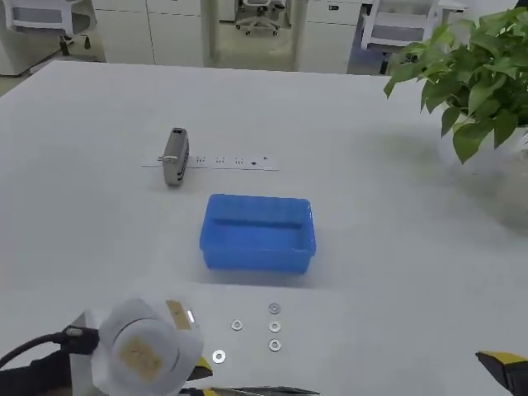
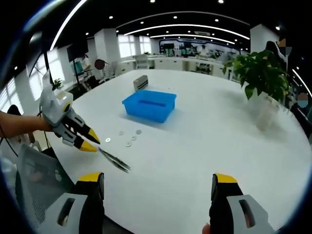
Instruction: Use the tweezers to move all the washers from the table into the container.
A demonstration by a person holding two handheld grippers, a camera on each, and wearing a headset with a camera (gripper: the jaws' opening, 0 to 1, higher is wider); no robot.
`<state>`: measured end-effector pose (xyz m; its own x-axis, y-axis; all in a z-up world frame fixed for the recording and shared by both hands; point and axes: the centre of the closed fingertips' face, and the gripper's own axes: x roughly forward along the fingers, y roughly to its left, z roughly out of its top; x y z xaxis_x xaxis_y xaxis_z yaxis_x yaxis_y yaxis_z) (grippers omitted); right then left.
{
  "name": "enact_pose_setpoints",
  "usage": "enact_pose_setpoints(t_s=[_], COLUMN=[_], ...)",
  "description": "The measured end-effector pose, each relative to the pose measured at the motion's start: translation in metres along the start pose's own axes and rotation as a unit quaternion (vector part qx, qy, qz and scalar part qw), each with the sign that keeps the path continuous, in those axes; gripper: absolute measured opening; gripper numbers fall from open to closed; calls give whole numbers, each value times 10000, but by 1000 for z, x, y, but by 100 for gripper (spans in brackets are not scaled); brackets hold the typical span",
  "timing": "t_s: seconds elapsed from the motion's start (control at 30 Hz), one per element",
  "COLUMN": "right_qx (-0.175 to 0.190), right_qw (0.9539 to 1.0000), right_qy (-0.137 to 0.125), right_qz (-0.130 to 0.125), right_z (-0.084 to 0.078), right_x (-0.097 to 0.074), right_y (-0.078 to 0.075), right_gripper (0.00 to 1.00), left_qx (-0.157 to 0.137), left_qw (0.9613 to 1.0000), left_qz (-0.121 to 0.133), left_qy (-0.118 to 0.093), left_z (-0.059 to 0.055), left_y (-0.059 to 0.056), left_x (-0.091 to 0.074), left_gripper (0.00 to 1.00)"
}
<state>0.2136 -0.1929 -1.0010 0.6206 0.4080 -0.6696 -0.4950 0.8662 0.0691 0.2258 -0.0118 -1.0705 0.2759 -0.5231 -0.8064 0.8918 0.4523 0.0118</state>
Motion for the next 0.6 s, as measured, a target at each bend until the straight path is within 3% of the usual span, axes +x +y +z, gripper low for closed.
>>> enact_pose_setpoints(t_s=[0.3, 0.33, 0.6], right_qx=[38, 39, -6], right_qw=[10000, 10000, 10000], right_qy=[-66, -71, -89], right_qz=[-15, -19, -15], right_z=[2, 2, 2], right_x=[-2, -2, -3], right_y=[-1, -1, 1], right_gripper=[90, 90, 89], left_qx=[515, 545, 734], left_qw=[9979, 9979, 9964], left_qz=[-229, -251, -318], left_qy=[311, 231, 288], left_z=[-7, -4, -4], left_y=[-5, -5, -7], left_x=[9, 9, 9], left_gripper=[5, 3, 0])
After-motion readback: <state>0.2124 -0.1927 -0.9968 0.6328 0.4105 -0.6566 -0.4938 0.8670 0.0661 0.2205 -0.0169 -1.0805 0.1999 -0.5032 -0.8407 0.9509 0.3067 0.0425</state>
